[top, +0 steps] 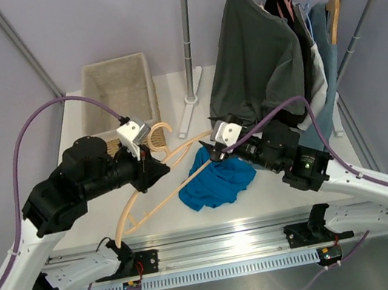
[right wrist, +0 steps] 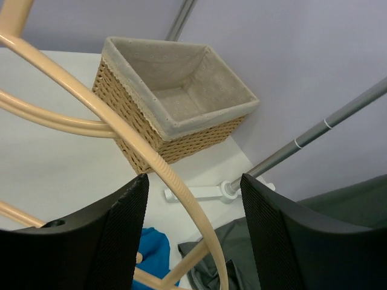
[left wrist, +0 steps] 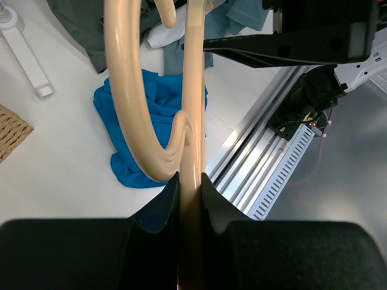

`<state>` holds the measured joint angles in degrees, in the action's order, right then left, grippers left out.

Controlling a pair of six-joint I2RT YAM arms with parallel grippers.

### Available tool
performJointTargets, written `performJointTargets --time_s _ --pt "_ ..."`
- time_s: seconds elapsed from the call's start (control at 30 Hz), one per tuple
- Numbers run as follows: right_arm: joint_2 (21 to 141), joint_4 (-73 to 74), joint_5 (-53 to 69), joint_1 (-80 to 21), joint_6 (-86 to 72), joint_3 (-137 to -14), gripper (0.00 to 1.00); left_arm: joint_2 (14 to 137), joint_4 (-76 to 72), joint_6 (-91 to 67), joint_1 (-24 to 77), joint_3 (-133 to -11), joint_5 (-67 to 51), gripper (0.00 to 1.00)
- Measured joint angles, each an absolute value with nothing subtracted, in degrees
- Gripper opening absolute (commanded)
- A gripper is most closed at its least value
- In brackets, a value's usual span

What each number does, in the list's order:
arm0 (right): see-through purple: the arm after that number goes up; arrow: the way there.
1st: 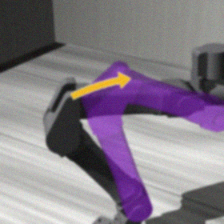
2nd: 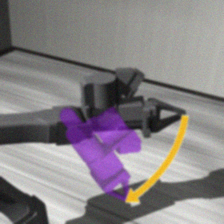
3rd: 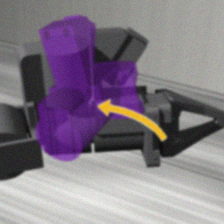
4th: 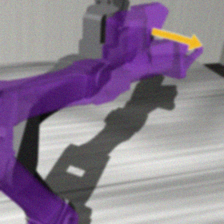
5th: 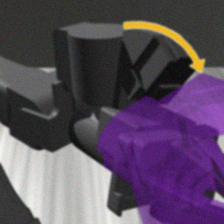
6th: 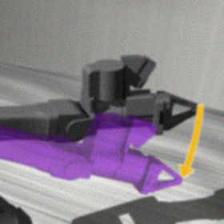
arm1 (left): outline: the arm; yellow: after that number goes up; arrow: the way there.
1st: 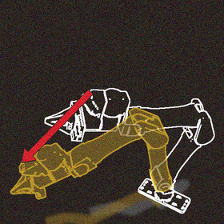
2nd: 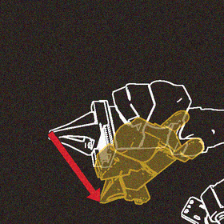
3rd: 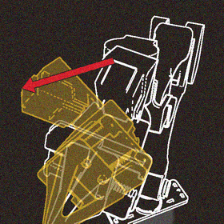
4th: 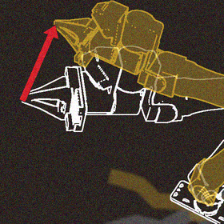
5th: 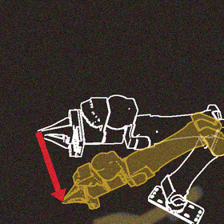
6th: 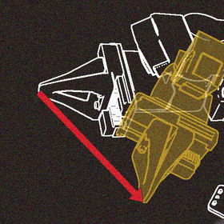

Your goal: Remove the t-shirt from the hanger

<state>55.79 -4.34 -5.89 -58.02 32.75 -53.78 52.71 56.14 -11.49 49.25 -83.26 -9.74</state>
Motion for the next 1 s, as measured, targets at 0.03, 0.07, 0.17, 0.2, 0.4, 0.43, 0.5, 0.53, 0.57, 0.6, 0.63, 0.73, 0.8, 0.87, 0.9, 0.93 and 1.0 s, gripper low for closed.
performJointTargets --time_s 0.03,0.07,0.17,0.2,0.4,0.43,0.5,0.53,0.57,0.6,0.63,0.73,0.8,0.87,0.9,0.93,1.0 --pt "56.1 -4.0 -5.2 -58.0 33.1 -53.8 0.65 52.7 56.1 -11.6 49.3 -83.3 -10.1 0.00" --pt "56.3 -3.6 -4.7 -58.0 33.3 -53.8 0.63 52.7 56.1 -11.7 49.3 -83.3 -10.3 0.00" --pt "56.8 -3.5 -3.7 -58.0 33.6 -54.3 0.54 52.9 56.1 -11.9 49.3 -83.3 -11.0 0.00" --pt "57.0 -3.6 -3.7 -58.0 33.7 -54.5 0.50 53.0 56.1 -11.9 49.3 -83.3 -11.5 0.00" --pt "57.2 -0.1 -2.2 -58.2 37.2 -54.7 0.00 53.3 54.8 -12.0 48.7 -84.2 -12.2 0.12" --pt "57.3 0.5 -1.6 -58.5 38.5 -54.7 0.00 53.3 55.5 -12.1 48.6 -84.4 -12.2 0.16" --pt "57.0 1.9 -0.9 -58.8 40.2 -54.6 0.00 53.2 56.3 -12.1 48.6 -84.4 -12.7 0.27" --pt "56.9 2.2 -0.8 -58.8 40.6 -54.6 0.00 53.1 56.1 -12.1 48.6 -84.4 -13.0 0.31" --pt "56.6 2.4 -0.7 -58.8 40.7 -54.3 0.00 53.0 55.3 -12.1 48.6 -84.4 -13.2 0.35" --pt "56.1 2.4 -0.6 -58.8 40.7 -53.9 0.00 52.8 54.3 -12.2 48.6 -84.4 -13.5 0.38" --pt "55.6 2.4 -0.8 -58.8 40.7 -53.5 0.00 52.4 53.9 -12.2 48.6 -84.4 -13.7 0.39" --pt "53.5 2.1 -1.8 -58.8 40.8 -52.2 0.00 51.1 54.1 -12.3 48.7 -85.1 -13.8 0.41" --pt "52.3 1.9 -2.7 -58.8 40.9 -52.0 0.00 50.2 54.6 -12.3 48.8 -85.9 -13.8 0.42" --pt "51.6 1.6 -3.6 -58.8 41.1 -51.9 0.00 49.4 54.7 -12.3 48.8 -86.5 -13.8 0.42" --pt "51.3 1.6 -3.8 -58.8 41.2 -51.9 0.00 48.8 54.8 -12.3 48.8 -86.7 -13.7 0.42" --pt "51.2 1.6 -4.1 -58.8 41.3 -51.9 0.00 48.1 55.0 -12.3 48.8 -86.7 -13.5 0.42" --pt "51.2 1.6 -4.6 -58.8 41.5 -51.9 0.00 46.8 56.1 -12.3 48.8 -86.7 -13.0 0.42"
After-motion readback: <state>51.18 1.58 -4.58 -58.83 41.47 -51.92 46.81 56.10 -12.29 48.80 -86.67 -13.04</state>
